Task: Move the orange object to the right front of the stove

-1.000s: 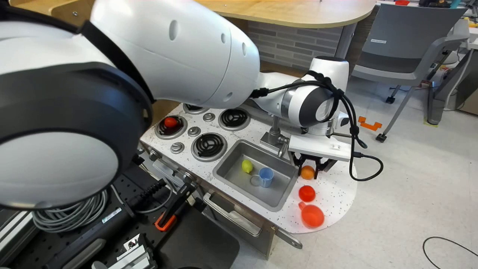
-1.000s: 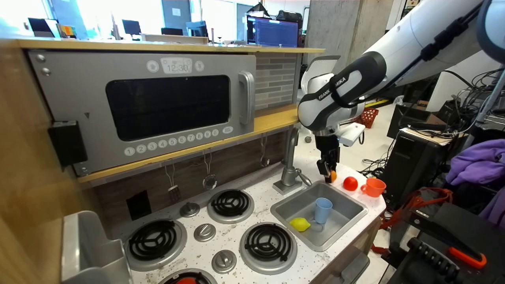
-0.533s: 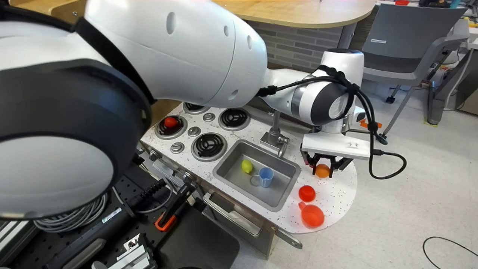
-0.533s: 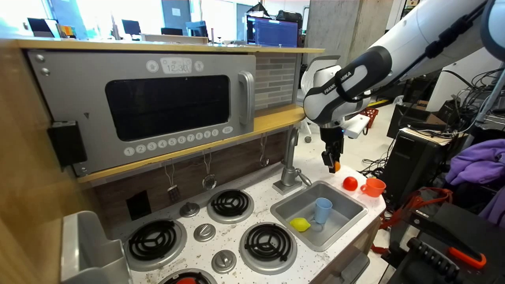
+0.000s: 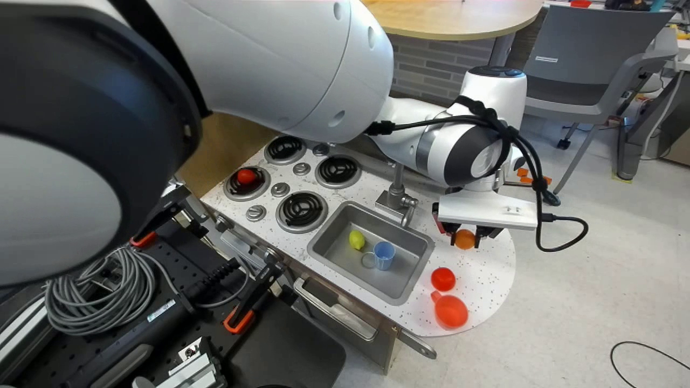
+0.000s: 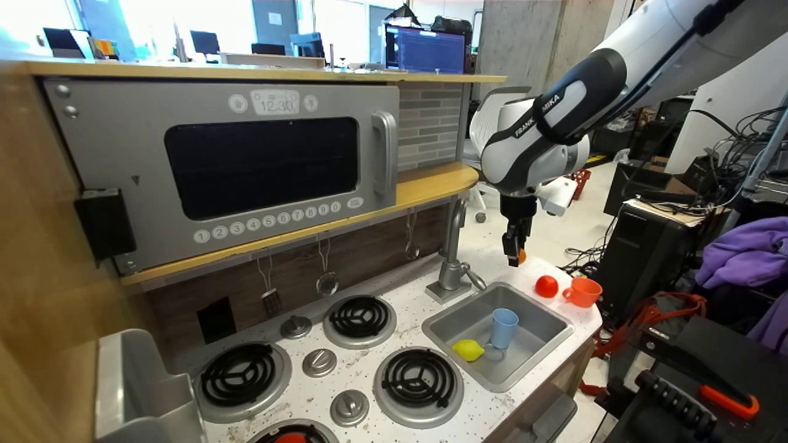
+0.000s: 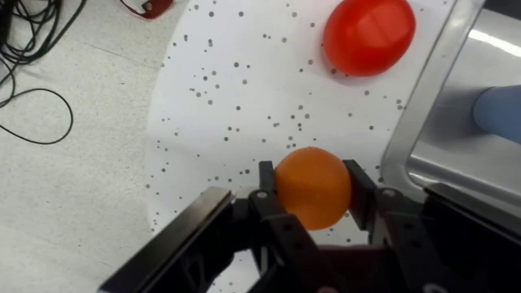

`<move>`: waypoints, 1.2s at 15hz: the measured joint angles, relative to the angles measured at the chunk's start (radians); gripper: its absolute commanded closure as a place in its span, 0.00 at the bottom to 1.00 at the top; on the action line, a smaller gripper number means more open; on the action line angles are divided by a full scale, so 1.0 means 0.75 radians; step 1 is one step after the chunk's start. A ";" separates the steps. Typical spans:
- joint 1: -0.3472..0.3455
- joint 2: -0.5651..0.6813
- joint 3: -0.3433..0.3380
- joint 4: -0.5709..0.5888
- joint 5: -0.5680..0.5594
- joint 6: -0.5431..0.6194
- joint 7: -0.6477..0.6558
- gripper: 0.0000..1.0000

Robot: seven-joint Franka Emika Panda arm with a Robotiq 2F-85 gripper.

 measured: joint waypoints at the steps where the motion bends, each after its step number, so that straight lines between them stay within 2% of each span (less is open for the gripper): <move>1: 0.006 -0.027 0.006 -0.061 -0.004 0.024 -0.005 0.81; 6: 0.044 -0.153 0.013 -0.358 -0.013 0.107 -0.004 0.81; 12: 0.096 -0.303 0.010 -0.728 -0.018 0.337 0.007 0.81; 15: 0.156 -0.376 -0.017 -0.917 -0.112 0.474 0.009 0.81; 18: 0.264 -0.452 -0.092 -1.110 -0.230 0.627 0.046 0.81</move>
